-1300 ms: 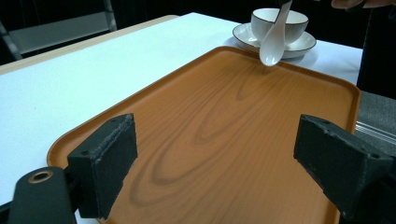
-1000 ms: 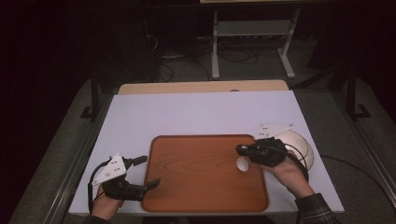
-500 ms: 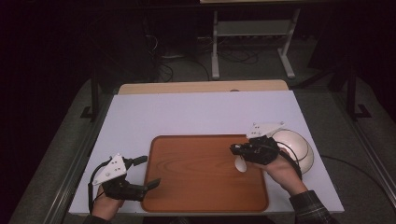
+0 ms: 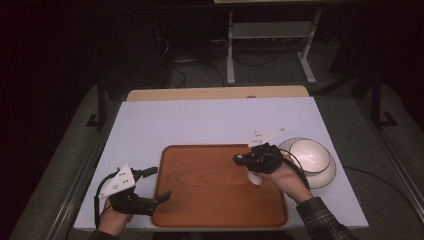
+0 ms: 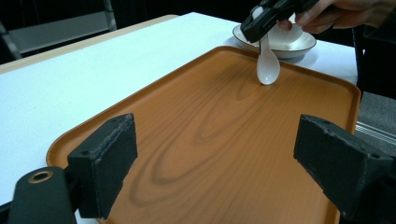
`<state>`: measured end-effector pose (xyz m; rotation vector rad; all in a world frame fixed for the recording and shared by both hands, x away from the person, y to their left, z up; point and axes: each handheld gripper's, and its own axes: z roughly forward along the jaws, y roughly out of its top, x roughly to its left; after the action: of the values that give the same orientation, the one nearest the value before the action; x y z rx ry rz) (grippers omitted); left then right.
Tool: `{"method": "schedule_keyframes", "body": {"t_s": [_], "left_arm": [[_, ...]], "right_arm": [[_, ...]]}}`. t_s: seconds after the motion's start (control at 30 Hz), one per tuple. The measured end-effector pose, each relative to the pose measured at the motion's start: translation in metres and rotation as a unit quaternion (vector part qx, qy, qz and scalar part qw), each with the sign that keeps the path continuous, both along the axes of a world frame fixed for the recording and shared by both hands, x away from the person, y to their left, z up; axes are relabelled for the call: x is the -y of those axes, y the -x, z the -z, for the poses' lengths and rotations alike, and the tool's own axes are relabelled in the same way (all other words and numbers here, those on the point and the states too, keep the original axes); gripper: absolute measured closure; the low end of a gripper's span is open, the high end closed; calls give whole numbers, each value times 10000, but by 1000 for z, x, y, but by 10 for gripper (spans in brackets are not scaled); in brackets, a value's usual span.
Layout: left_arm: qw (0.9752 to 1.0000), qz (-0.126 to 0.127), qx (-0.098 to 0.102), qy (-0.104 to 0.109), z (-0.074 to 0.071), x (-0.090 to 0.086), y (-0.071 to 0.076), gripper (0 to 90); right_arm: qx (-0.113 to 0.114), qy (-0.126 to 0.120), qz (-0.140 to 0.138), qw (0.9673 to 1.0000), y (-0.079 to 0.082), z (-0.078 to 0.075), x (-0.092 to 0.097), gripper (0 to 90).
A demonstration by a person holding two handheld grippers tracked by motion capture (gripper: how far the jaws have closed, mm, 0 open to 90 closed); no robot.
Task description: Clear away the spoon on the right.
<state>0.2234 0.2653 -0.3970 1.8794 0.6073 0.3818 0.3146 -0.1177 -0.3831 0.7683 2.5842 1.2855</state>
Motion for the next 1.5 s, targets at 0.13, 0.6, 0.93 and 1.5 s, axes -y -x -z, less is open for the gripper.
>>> {"method": "schedule_keyframes", "body": {"t_s": [0.13,0.6,0.93,1.5], "left_arm": [[10000,2,2,4,0,0,0,128],[10000,-3,6,15,0,0,0,128],[10000,2,4,9,0,-1,0,128],[10000,6,-7,12,0,-1,0,128]], "right_arm": [[-41,75,-107,9999,-3,5,-11,839],[-236,333,-341,9986,-13,22,-36,838],[-299,529,-511,9968,-19,34,-47,831],[-327,977,-641,9926,-23,52,-56,756]]}}
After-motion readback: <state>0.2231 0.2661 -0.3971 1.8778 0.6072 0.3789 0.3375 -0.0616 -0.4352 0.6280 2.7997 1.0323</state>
